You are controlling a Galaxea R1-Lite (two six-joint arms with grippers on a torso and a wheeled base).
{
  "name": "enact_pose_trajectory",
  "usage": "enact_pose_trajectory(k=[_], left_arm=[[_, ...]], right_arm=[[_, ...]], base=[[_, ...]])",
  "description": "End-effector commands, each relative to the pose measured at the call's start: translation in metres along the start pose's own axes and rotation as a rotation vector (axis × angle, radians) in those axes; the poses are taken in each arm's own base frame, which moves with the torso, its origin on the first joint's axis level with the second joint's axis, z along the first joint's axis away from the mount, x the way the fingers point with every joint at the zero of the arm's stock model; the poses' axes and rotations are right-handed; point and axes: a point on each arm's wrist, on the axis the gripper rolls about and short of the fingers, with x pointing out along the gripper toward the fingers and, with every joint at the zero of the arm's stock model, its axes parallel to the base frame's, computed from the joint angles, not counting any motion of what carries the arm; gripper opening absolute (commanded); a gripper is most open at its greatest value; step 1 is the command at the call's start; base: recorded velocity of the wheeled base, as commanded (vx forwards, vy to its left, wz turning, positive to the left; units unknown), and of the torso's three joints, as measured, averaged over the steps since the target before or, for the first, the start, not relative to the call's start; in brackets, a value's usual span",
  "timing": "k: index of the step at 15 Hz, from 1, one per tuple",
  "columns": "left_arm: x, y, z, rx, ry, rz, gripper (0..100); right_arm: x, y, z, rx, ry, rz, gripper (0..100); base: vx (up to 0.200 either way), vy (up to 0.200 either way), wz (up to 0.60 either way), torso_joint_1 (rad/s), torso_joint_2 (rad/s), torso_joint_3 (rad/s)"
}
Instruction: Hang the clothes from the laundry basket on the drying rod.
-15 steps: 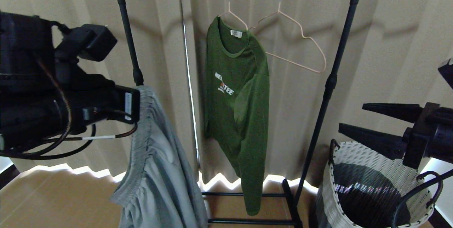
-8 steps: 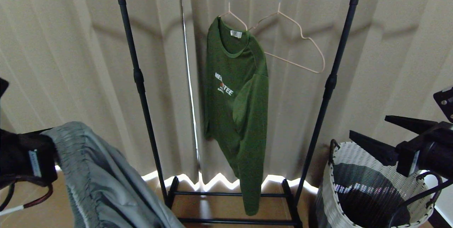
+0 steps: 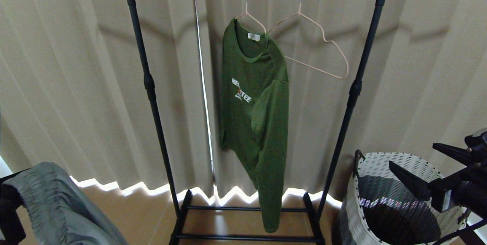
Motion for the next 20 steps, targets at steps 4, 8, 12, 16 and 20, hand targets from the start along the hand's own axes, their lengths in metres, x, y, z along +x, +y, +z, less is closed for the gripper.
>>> enact_pose_trajectory(k=[4, 8, 12, 16, 20], left_arm=[[-0.009, -0.001, -0.029, 0.006, 0.034, -0.002, 0], [-0.01, -0.002, -0.044, 0.015, 0.069, -0.01, 0], [-0.011, -0.003, -0.053, 0.082, 0.086, -0.018, 0], [-0.013, -0.004, -0.053, 0.102, 0.047, -0.048, 0], [-0.013, -0.004, -0.05, 0.117, 0.024, -0.046, 0]], right_arm=[[0.0, -0.001, -0.006, 0.003, 0.024, -0.003, 100], [0.001, -0.006, -0.006, 0.008, 0.033, -0.034, 100], [0.001, -0.007, -0.005, 0.006, 0.024, -0.036, 100], [0.007, -0.008, 0.001, 0.004, 0.014, -0.034, 100], [0.01, -0.008, 0.005, 0.004, 0.007, -0.032, 100]], base=[[0.0, 0.0, 0.0, 0.0, 0.0, 0.0], [0.0, 0.0, 0.0, 0.016, -0.12, -0.105], [0.0, 0.0, 0.0, 0.09, -0.42, -0.322], [0.0, 0.0, 0.0, 0.132, -0.46, -0.331], [0.0, 0.0, 0.0, 0.162, -0.47, -0.314]])
